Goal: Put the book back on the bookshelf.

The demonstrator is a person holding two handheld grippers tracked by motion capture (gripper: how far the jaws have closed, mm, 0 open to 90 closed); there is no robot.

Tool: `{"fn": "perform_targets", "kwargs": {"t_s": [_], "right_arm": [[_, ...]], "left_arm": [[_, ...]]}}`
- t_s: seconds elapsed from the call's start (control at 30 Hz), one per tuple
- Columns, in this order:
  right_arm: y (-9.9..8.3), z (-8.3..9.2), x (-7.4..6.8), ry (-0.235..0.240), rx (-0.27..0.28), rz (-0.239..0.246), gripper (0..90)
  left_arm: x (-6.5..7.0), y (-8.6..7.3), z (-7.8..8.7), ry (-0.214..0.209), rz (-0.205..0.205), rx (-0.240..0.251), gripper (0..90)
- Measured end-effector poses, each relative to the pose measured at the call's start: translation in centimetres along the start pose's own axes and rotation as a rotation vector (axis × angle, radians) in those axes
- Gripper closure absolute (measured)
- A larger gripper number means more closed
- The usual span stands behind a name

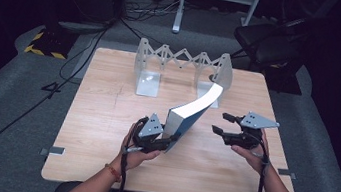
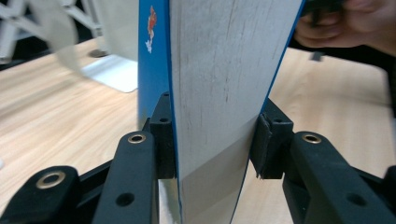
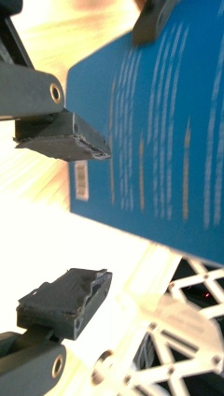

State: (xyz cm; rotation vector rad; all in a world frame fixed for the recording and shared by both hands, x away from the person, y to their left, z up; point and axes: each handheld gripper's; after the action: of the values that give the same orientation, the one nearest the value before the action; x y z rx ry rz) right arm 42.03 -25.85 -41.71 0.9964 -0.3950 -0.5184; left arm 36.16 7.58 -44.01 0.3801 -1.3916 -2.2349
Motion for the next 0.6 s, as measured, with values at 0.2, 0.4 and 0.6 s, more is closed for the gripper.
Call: {"fn": "perform_targets", "kwargs": {"t_s": [0.2, 0.4, 0.6], "right_arm": [[-0.6, 0.7, 1.1, 0.047, 0.022, -0.015, 32.5], [-0.5, 1.4, 0.2, 0.142, 0.023, 0.069, 31.1], [0.4, 0.3, -0.2, 0.191, 0.037, 0.108, 31.2]], "left_arm": [[1.0, 0.2, 0.2, -0.174, -0.051, -0.008, 59.7], [0.5, 0.0, 1.1, -0.23, -0.084, -0.036, 59.4], [-1.1, 0.2, 1.4, -0.241, -0.105, -0.063, 59.6]]}}
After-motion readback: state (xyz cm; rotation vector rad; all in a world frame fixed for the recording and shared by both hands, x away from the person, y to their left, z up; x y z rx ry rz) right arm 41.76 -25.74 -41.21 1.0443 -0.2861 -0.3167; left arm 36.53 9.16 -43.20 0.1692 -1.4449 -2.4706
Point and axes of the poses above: each handheld gripper's, and its own axes: z roughly backward along the jaws, y roughly out of its top, x roughly to its right, and after that the axes turned 5 degrees about -x, right-handed
